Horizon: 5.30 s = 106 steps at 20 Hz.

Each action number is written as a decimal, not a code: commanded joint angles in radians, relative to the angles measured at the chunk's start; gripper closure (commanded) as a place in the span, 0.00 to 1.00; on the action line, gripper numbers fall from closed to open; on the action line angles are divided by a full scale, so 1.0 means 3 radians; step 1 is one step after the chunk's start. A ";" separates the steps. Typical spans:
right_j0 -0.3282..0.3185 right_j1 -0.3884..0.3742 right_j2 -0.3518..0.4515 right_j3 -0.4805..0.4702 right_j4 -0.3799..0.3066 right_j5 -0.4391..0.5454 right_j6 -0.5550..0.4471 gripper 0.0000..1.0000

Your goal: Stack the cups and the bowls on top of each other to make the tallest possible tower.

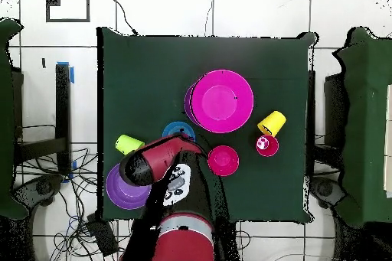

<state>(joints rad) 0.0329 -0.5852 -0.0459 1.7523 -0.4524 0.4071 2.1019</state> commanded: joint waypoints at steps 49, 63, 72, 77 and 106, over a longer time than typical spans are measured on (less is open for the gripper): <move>-0.0288 0.0271 0.0477 -0.0155 0.0252 -0.0978 0.0330 0.00; -0.0381 0.0087 0.0735 -0.0026 0.0483 -0.0795 0.0311 0.00; -0.0252 0.0184 0.0611 -0.0114 0.0576 -0.0765 0.0289 0.00; 0.0056 0.0506 0.0125 -0.0284 0.0548 -0.0566 0.0325 0.00; 0.0128 0.1391 -0.0043 -0.0716 0.0696 -0.1407 0.0403 1.00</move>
<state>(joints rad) 0.1547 -0.3524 -0.1889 1.6928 -0.2917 0.0985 2.1018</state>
